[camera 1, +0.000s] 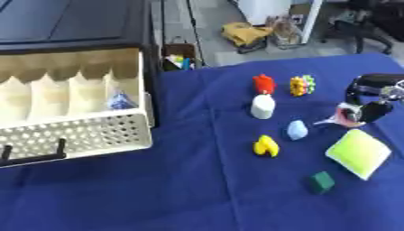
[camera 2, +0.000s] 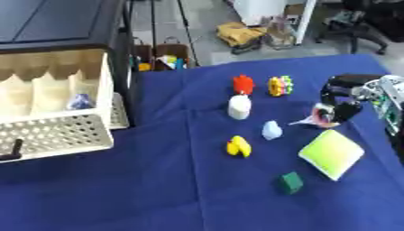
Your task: Pick up objects from table and place into drawer.
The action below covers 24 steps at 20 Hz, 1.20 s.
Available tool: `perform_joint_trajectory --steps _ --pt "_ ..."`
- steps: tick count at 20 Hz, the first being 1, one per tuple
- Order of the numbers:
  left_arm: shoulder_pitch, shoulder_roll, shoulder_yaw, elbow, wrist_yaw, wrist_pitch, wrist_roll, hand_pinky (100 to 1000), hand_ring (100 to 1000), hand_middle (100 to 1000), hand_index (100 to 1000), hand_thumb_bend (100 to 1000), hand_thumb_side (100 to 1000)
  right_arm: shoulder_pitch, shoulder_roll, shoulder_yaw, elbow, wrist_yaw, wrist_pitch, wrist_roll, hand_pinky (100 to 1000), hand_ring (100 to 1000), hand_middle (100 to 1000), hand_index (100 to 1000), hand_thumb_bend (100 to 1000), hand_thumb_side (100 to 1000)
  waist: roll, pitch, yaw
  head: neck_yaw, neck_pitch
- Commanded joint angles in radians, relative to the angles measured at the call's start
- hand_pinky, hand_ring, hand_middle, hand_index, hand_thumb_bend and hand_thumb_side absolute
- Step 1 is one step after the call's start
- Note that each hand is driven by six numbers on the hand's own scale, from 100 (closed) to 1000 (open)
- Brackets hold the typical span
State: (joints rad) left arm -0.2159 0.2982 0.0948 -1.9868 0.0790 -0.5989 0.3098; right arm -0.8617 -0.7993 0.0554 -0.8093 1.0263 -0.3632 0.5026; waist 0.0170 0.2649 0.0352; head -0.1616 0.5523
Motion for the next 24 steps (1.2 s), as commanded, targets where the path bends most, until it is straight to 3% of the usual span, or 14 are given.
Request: perform_joint_trajectory --steps 1,17,18,19,24 --pt "-0.008 0.021 0.004 -0.013 0.006 -0.003 0.002 593 777 695 885 449 1000 -0.017 -0.031 -0.004 -0.018 -0.014 0.002 -0.009 745 774 392 440 100 252 -0.002 -0.019 -0.002 -0.001 -0.005" --pt "-0.008 0.031 0.005 -0.013 0.013 -0.002 0.004 597 778 696 885 446 1000 -0.019 -0.056 -0.019 -0.108 -0.138 0.022 -0.044 729 755 330 361 100 257 -0.01 -0.031 -0.008 0.004 -0.003" --pt "-0.008 0.032 0.006 -0.013 0.013 -0.002 0.004 597 779 696 885 445 1000 -0.018 -0.058 -0.019 -0.118 -0.146 0.022 -0.045 729 755 329 360 100 309 -0.011 -0.032 -0.009 0.004 -0.003" --pt "-0.009 0.033 0.006 -0.013 0.014 -0.001 0.004 597 779 696 885 445 1000 -0.018 -0.061 -0.02 -0.127 -0.155 0.022 -0.045 729 755 326 357 100 260 -0.011 -0.034 -0.009 0.005 -0.003" --pt "-0.007 0.039 0.007 -0.013 0.019 -0.002 0.005 600 780 698 885 444 1000 -0.028 -0.073 -0.028 -0.173 -0.204 0.03 -0.045 730 754 314 346 100 275 -0.016 -0.044 -0.01 0.007 0.001"
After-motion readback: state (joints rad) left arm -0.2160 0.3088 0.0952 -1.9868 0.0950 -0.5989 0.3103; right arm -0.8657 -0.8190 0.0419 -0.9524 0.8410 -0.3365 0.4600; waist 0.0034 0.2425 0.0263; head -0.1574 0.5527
